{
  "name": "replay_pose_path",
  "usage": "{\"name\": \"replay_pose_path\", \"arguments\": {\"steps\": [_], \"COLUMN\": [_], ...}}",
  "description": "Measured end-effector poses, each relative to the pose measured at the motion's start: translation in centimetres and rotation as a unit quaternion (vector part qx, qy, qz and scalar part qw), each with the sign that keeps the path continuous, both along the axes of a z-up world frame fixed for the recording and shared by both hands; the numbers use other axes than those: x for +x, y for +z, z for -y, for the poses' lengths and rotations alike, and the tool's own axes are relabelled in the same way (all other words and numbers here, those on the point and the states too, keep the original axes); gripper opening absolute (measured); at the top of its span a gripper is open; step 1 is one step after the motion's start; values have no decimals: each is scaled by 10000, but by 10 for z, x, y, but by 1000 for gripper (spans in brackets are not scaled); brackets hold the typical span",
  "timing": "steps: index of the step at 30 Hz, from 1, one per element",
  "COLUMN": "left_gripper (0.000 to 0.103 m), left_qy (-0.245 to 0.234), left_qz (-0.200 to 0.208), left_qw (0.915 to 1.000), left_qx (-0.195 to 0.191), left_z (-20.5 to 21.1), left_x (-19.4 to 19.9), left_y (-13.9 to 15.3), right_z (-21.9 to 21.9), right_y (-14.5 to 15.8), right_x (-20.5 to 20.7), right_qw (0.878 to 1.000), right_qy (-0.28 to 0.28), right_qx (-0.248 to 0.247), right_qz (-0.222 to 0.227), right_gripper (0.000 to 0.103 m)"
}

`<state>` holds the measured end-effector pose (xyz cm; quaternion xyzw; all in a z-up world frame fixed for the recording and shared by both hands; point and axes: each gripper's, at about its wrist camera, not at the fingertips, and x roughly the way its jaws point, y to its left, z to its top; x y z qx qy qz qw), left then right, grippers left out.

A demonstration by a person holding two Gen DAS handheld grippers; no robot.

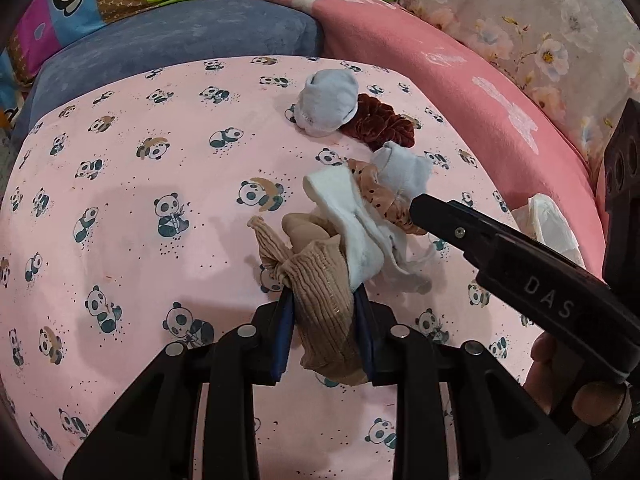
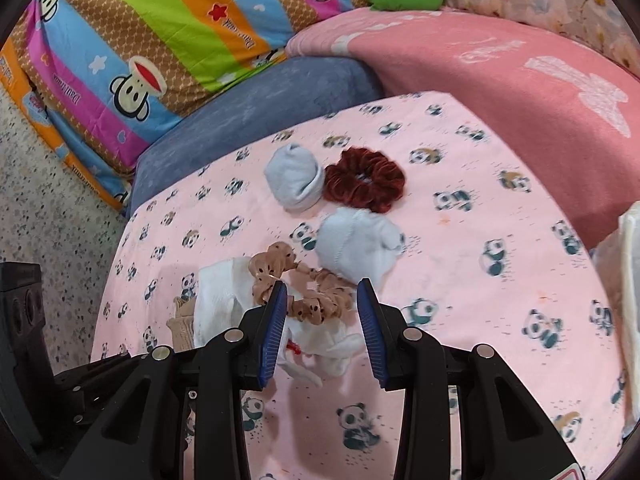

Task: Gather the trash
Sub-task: 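Grasp the beige tights with the left tool while the right tool grasps the brown beaded scrunchie, then lift and carry the tights with the left tool while the right tool carries the scrunchie to the bin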

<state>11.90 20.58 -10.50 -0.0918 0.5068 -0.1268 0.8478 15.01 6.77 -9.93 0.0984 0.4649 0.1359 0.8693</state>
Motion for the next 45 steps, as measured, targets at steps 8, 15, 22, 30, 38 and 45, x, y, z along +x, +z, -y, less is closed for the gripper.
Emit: {"name": "replay_pose_path", "arguments": {"steps": [8,15,22,30,38,45], "left_gripper": [27,27,27,29,30,31], "left_qy": [64,135,208,28,-343,-577], "left_qz": [-121,-124,66,499,800,825], "left_qw": [9999,9998,9998,9987,9960,9947], "left_qx": [51,39,40,-41,-206,-214], "left_z": [-13,-19,-22,-7,29,53], "left_x": [0,1,-1,-5,-10,-13], "left_y": [-12,-12,6,47,72,76], "right_z": [-24,-31,-21,5,40,65], "right_y": [-12,-29,-24,12,53,69], "right_x": [-1,14,11,-8,-34,-51], "right_qw": [9995,9981,9982,9993,9974,9959], "right_qy": [256,303,282,30,-219,-376], "right_qx": [-192,-522,-529,-203,105,156], "right_qz": [-21,-142,-56,303,678,808], "right_gripper": [38,25,13,13,13,13]}}
